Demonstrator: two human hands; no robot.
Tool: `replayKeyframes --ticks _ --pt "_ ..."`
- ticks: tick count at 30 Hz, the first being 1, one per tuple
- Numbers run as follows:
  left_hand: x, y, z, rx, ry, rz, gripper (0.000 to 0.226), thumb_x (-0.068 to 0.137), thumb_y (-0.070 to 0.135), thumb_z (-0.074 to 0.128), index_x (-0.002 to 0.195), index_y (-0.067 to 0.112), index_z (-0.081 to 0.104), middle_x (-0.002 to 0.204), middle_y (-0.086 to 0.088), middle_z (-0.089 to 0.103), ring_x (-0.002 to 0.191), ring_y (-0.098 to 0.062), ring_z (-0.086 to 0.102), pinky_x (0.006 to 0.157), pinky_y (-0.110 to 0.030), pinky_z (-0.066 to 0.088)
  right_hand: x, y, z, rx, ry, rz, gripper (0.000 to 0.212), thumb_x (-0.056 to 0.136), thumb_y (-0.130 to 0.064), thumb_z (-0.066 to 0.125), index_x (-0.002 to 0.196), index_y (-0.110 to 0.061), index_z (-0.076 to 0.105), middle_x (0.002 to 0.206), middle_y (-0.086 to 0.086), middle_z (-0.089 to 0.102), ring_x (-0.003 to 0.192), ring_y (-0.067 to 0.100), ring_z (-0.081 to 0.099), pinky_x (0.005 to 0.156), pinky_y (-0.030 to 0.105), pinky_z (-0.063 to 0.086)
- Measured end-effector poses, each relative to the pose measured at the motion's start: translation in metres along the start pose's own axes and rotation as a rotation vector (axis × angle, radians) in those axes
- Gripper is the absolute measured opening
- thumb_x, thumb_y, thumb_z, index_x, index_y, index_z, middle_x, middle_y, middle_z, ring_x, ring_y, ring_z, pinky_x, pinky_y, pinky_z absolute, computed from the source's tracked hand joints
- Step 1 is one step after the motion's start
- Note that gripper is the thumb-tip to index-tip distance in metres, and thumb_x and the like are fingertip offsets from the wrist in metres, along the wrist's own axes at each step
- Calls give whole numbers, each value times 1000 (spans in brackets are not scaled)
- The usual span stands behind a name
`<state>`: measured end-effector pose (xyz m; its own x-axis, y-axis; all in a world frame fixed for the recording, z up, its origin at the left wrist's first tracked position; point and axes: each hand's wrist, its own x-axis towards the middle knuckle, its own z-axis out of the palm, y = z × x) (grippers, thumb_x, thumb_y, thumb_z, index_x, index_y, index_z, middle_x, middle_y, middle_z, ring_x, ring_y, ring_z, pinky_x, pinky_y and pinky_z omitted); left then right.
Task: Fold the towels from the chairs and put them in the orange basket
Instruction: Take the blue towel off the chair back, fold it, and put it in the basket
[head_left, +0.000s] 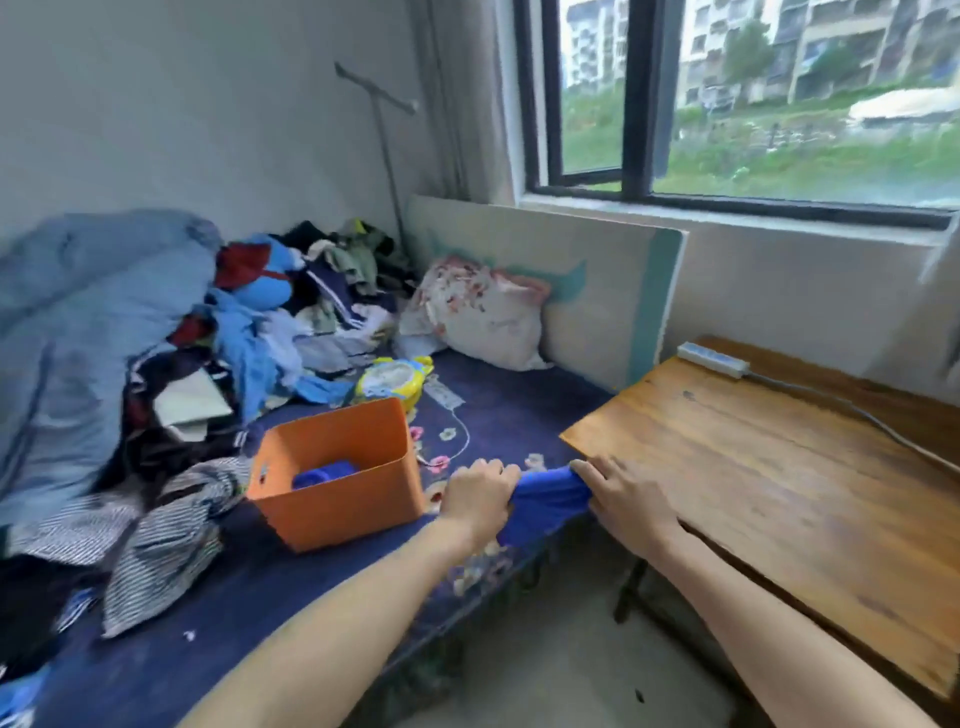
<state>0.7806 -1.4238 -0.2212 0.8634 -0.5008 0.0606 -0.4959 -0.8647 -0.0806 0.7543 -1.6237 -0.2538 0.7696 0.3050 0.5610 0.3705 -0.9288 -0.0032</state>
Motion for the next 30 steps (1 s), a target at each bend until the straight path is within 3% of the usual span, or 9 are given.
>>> replayKeyframes --ticks 2,4,11,20,30 --pt "-30 -38 -4 14 -14 -136 28 79 13 56 107 9 58 108 -16 62 101 -36 59 76 -40 49 27 -39 17 81 4 -97 68 41 -10 85 102 -16 54 78 2 66 63 21 63 45 23 48" --pt "-59 -74 -1 8 -24 -255 33 85 14 49 118 10 53 121 -14 57 111 -34 53 83 -39 44 52 -77 34 133 6 -187 70 42 -10 86 102 -17 51 77 1 66 63 21 63 45 24 50" --pt "-118 -172 17 10 -42 -442 31 89 18 46 119 14 50 119 -7 56 112 -28 51 87 -37 41 113 -176 81 166 -36 -343 71 34 -11 83 97 -18 52 77 -2 66 65 17 64 43 19 45" --pt "-153 -324 46 -39 -29 -510 33 91 22 48 123 15 48 125 -5 55 118 -26 49 91 -37 41 193 -292 156 226 -73 -437 74 36 -9 81 101 -19 47 74 -2 64 61 20 62 44 21 47" --pt "-142 -408 64 -62 -22 -546 35 91 20 45 126 16 47 124 -4 54 117 -25 48 92 -36 40 257 -331 216 225 -89 -471 58 48 -7 74 101 -16 53 74 1 62 60 23 60 42 24 47"
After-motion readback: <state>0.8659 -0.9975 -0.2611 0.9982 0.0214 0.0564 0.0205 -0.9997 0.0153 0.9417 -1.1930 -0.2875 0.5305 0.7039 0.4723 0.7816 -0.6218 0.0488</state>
